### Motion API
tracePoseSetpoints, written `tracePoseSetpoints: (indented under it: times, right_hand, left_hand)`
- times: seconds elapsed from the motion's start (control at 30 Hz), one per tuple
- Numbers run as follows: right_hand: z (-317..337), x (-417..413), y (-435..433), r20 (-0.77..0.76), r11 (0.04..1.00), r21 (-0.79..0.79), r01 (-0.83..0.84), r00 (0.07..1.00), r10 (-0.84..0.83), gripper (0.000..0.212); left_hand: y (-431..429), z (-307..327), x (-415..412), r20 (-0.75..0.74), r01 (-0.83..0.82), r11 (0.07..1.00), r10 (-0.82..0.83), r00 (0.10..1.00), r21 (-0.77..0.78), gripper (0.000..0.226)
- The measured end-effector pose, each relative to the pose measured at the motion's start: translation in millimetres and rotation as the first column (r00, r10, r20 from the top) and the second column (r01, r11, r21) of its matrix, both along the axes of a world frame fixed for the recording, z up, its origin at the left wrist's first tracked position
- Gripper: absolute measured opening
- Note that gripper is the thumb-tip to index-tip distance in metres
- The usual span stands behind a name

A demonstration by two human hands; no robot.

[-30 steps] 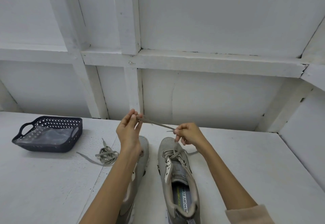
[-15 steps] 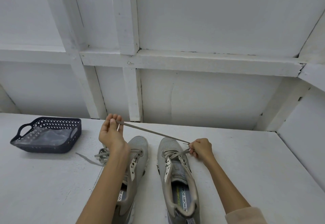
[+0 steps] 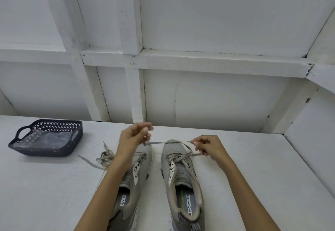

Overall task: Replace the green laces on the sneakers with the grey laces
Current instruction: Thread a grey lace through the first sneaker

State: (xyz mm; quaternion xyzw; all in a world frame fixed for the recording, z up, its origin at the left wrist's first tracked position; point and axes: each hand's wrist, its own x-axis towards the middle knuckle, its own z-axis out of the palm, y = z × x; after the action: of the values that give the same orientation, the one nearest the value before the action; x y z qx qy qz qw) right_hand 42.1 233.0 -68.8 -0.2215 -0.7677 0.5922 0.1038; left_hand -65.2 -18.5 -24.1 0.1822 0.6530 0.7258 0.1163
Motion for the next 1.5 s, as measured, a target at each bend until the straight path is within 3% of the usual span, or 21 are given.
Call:
tracePoseSetpoints:
  times: [0.1,0.23,0.77,1.07,1.3,1.5]
  right_hand:
    - [10.6,14.2,-9.9,0.037,0.985,-0.017,-0.170,0.985,0.170,0.010]
    - [15.0,26.9,-20.1,0.072,0.962,0.014,-0.273,0.960,0.271,0.009]
    - [11.3,31.9,-15.4,0.092,0.931,0.094,-0.353,0.934,0.345,0.006]
    - [10.6,30.5,-13.4,0.096,0.919,0.133,-0.371,0.928,0.361,0.004]
    - [11.7,31.4,-9.1,0.128,0.903,0.162,-0.398,0.916,0.381,0.004]
    - [15.9,31.1,-8.3,0.163,0.875,0.207,-0.437,0.898,0.409,0.004]
  left_hand:
    - [8.0,-10.1,12.2,-0.121,0.183,0.885,-0.257,0.959,-0.428,0.018]
    - [14.0,-25.2,22.8,-0.107,0.212,0.723,-0.368,0.924,-0.657,0.014]
    - [15.8,-15.9,29.4,-0.247,0.147,0.620,-0.503,0.828,-0.771,0.013]
    - [34.1,-13.8,36.0,-0.409,0.009,0.564,-0.609,0.679,-0.826,0.022]
    - [31.5,-19.5,31.9,-0.405,0.074,0.628,-0.583,0.704,-0.775,0.015]
    - [31.6,-27.2,33.3,-0.384,0.049,0.616,-0.549,0.743,-0.786,0.019]
